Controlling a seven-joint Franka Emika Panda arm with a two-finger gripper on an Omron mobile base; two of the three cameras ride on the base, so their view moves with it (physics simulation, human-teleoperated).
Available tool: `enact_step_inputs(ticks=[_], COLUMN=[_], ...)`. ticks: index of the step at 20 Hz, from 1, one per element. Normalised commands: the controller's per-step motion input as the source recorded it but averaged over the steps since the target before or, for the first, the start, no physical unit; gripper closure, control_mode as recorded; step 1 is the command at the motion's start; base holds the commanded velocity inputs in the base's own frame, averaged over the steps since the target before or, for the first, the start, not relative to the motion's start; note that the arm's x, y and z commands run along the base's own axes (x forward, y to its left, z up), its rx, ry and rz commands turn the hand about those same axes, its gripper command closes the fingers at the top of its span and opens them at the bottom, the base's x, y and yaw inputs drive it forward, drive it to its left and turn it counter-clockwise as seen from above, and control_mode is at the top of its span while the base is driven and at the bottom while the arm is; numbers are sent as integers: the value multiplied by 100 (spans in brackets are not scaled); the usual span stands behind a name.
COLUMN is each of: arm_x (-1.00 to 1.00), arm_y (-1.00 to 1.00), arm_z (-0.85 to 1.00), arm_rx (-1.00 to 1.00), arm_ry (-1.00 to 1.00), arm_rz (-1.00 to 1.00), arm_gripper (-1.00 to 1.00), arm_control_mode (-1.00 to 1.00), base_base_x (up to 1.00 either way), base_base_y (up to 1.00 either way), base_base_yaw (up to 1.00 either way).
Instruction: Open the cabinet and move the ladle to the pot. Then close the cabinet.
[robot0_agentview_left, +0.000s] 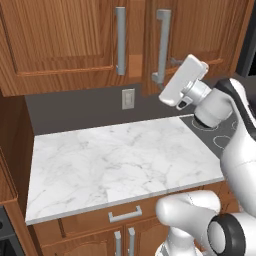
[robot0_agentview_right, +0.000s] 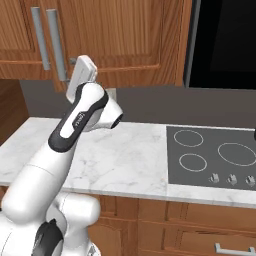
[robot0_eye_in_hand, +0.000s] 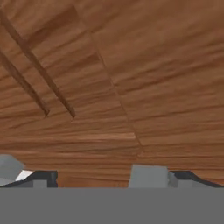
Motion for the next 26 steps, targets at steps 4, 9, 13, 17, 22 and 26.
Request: enact_step_inputs(ticks=[4, 9, 13, 17, 22, 26], arm_x=[66, 56, 44, 44, 47, 49], arm_y=[9, 14, 17, 23, 25, 27], arm_z=[7, 8, 10, 3, 0, 0], arm_rx=[3, 1, 0, 0, 0, 0], arm_ry=[0, 0, 0, 0, 0, 0], arm_rz=[1, 0, 0, -2, -6, -8], arm_gripper=[-100, -100, -100, -100, -100, -100], arm_control_mode=[-100, -100, -100, -100, -100, -100], base_base_x=[0, 0, 0, 0, 0, 0], base_base_y=[0, 0, 0, 0, 0, 0], base_base_yaw=[0, 0, 0, 0, 0, 0])
